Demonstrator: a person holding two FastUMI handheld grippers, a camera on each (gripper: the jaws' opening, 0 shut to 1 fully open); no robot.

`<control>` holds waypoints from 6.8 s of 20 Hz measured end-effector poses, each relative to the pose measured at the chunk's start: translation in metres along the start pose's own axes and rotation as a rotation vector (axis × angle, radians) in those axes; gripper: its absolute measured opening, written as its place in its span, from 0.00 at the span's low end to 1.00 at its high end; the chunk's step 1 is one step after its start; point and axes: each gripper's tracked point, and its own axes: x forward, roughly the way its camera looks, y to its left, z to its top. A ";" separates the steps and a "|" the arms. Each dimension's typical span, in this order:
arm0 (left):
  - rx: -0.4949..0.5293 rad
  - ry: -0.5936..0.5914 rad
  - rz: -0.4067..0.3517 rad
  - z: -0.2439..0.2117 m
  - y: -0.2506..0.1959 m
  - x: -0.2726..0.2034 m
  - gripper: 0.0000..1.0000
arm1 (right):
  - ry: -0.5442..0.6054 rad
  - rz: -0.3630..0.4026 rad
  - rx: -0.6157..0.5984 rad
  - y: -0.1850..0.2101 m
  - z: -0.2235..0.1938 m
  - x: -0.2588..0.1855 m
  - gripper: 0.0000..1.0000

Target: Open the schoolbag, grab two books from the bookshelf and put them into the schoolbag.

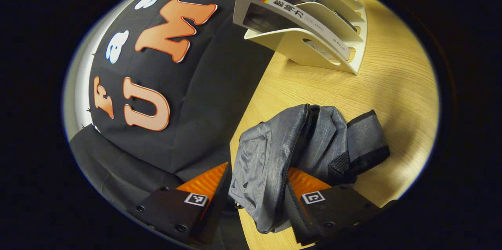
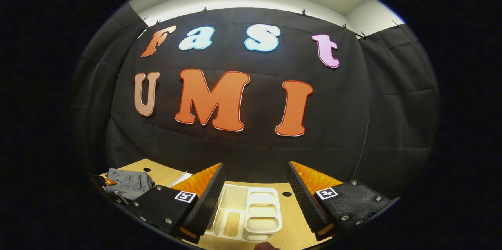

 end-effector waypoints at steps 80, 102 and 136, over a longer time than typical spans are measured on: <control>-0.253 -0.061 -1.118 0.044 0.150 0.007 0.07 | 1.203 0.022 0.333 0.205 -0.075 0.001 0.37; -0.359 -0.054 -1.029 0.044 0.160 0.004 0.04 | 1.051 0.213 0.984 0.323 -0.103 -0.071 0.35; -0.533 -0.078 -0.938 0.061 0.162 -0.004 0.04 | 1.135 0.234 0.983 0.455 -0.239 -0.048 0.63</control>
